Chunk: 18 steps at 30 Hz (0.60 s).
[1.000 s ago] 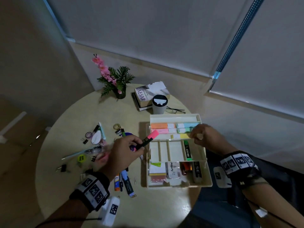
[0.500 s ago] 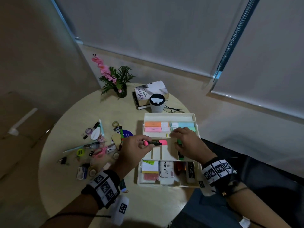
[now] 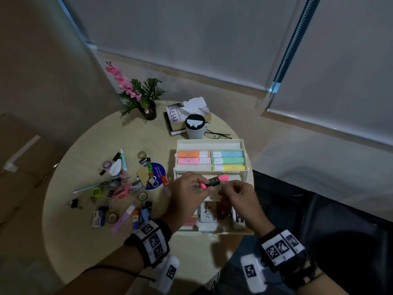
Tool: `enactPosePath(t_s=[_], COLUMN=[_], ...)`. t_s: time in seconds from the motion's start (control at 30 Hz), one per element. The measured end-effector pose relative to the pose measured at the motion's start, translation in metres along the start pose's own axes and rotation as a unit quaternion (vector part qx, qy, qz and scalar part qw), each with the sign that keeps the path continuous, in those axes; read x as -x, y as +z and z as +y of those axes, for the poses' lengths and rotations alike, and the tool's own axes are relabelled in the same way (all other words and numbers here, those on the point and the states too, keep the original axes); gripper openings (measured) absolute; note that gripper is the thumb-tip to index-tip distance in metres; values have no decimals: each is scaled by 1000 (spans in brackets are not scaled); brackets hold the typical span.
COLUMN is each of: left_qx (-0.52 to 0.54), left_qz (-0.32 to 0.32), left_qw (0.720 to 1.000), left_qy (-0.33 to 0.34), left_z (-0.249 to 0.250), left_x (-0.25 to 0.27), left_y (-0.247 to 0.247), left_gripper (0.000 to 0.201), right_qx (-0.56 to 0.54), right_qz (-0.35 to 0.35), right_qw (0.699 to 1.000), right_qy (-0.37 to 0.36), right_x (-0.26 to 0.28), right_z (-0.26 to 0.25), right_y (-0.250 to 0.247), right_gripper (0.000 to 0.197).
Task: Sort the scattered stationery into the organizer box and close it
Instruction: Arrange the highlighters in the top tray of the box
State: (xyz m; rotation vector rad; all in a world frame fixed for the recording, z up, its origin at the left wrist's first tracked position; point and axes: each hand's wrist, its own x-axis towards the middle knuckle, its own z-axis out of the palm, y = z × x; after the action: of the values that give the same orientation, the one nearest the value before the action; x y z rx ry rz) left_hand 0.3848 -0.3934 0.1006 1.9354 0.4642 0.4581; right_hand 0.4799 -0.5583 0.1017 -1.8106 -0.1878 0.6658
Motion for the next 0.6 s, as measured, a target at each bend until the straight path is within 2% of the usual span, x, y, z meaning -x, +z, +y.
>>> enactPosePath(t_s=[0.07,0.1,0.17,0.27,0.37,0.43,0.5,0.6], left_qx=[-6,-6,-4,-28,-47,-70,-78,-82], left_qz=[-30,-42,-68,-119,-175,-203,-217,-214], left_qw=[1000,999,998,992,983,977,973,973], left_qy=[0,-1,3,28,9,13,19,22], left_z=[-1,-1,-1,-5,-13,-16,-18,-22], left_x=[2,3,4,6,10,12,14,15], left_y=[13,18,26,29,28,28,27,20], left_gripper=[24,25,25,25,29,32,31,25], right_qx=[-171,-204,-211,-191,-134,-63,31,142], right_qz=[-39,-41,-26,-16,2,16,32,47], right_qw=[978,969,965,968,977,988,993,985], right_qy=[110,134,151,160,169,142,106,82], right_x=[3,2,-3,-10,-16,-21,-27,-39], right_z=[0,2,7,15,22,27,27,25], right_y=[3,2,-3,-14,-22,-25,-27,-28], right_gripper=[44,40,29,25,25,25,21,17])
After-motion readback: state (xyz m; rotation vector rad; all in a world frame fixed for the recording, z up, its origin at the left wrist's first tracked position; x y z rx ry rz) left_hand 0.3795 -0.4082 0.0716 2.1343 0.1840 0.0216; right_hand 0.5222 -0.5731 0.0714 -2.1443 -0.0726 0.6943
